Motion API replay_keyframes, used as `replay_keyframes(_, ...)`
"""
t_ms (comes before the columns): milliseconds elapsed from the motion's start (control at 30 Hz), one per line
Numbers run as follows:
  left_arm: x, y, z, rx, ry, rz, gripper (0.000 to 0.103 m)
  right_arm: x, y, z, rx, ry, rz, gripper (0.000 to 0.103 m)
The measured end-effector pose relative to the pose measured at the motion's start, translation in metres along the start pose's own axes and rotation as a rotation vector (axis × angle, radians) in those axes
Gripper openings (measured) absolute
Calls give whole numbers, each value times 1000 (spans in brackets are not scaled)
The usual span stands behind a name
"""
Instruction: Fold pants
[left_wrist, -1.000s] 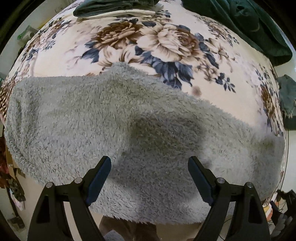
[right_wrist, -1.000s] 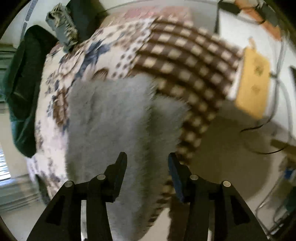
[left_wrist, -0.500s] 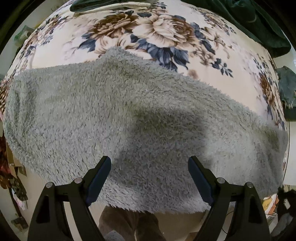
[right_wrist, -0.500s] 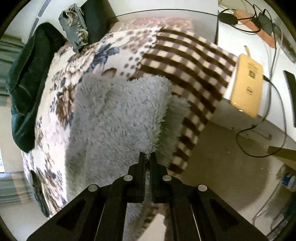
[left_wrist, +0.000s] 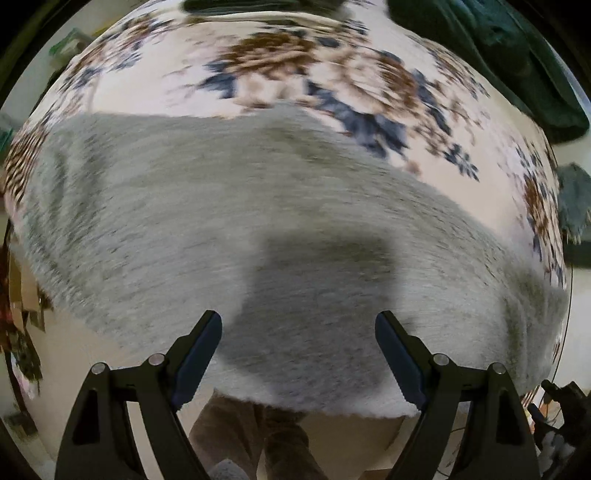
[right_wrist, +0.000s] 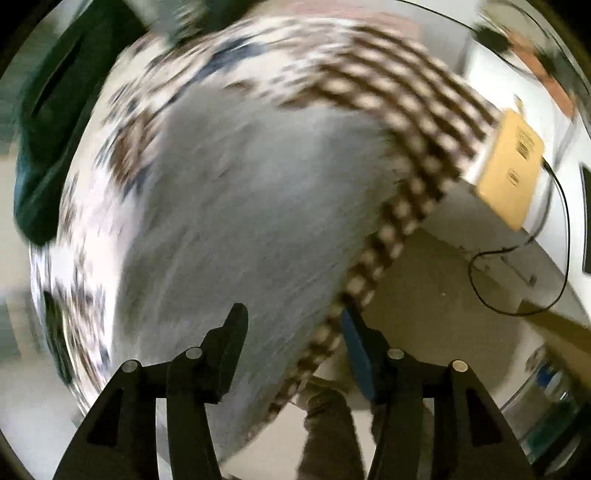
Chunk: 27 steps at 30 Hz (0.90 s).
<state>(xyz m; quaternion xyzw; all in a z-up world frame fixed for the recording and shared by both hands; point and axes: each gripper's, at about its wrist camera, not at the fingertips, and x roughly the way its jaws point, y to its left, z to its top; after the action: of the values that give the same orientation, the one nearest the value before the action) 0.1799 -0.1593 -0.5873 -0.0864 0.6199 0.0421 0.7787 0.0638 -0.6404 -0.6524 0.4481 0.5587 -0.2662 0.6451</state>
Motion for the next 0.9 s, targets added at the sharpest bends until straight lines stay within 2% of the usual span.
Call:
replay_keyframes(133,-14,56,-1,-119,-20,17,84,17,96,-55,-276,120,-1,55)
replay_keyframes(200,-18,91,-3,-187,-33,31,84,33,165,-97,-453,205,20,55)
replay_keyframes(300,-23,159,-3,-326,-58,71,84,47,250,-152,-651,282,76,55)
replay_keyframes(400,-23,221,4,-445,-79,96,84,64,333,-211,-786,358,113,55)
replay_keyframes(500,-28,277,19,-559,-127,59,84,82,394,-258,-854,409,95,55)
replay_keyframes(600,-17,312,45,-570,-118,14,84,96,444,-298,-930,429,77,55)
replay_keyframes(733,4,332,66,-554,-83,-112,84,116,508,-343,-1001,452,56,55)
replay_keyframes(800,10,335,70,-543,-99,-163,60,132,541,-366,-1019,471,61,55)
replay_keyframes(833,10,336,70,-542,-117,-201,22,137,558,-384,-1040,485,62,55)
replay_keyframes(867,10,338,70,-537,-137,-224,16,143,570,-396,-1057,494,60,55)
replay_keyframes(900,8,341,71,-535,-156,-235,15,149,582,-411,-1084,505,55,55)
